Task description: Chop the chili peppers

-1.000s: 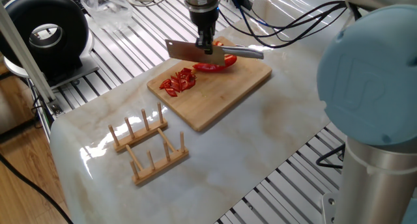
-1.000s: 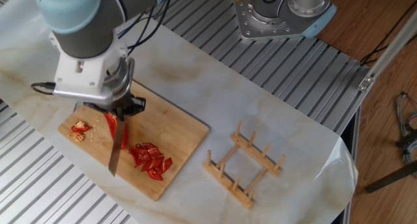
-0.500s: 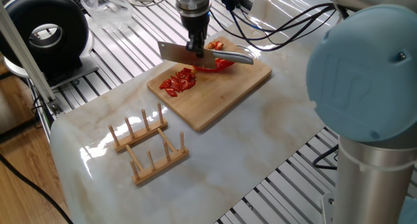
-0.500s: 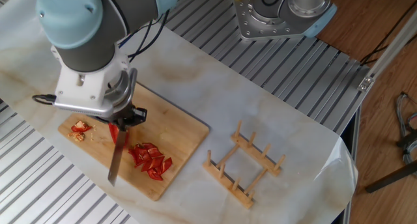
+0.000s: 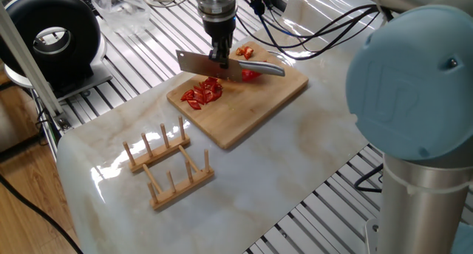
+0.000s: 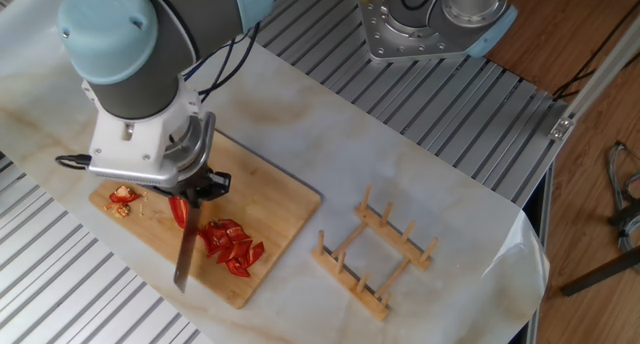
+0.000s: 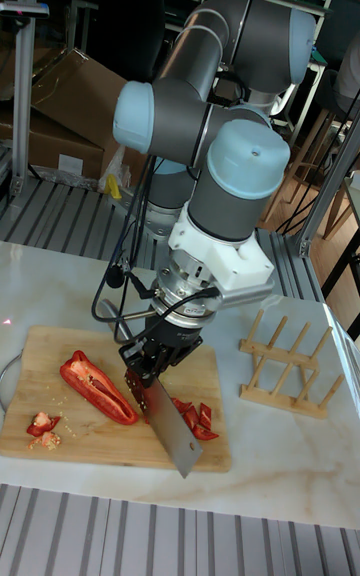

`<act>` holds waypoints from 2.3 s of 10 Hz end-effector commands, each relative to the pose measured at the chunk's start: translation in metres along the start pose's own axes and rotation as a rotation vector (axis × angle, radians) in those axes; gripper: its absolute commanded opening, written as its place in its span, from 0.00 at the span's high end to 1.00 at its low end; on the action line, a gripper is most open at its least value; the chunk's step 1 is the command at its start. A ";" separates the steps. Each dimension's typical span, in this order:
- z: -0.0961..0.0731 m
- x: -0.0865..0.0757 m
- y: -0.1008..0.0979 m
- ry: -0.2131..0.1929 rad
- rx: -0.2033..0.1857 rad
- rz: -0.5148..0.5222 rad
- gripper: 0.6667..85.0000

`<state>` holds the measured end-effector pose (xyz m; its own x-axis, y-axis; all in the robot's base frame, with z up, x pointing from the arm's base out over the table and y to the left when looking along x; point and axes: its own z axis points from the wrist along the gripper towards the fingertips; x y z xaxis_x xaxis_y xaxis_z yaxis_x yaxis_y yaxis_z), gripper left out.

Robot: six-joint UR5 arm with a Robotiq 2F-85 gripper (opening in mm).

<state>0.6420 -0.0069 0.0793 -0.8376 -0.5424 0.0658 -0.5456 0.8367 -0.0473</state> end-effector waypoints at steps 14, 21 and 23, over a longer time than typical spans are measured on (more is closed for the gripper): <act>0.009 -0.010 0.016 -0.022 -0.008 -0.056 0.99; 0.002 0.000 0.033 -0.031 -0.041 -0.117 0.99; 0.003 0.001 0.038 -0.025 -0.043 -0.126 0.99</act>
<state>0.6247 0.0180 0.0735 -0.7693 -0.6370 0.0488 -0.6382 0.7698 -0.0132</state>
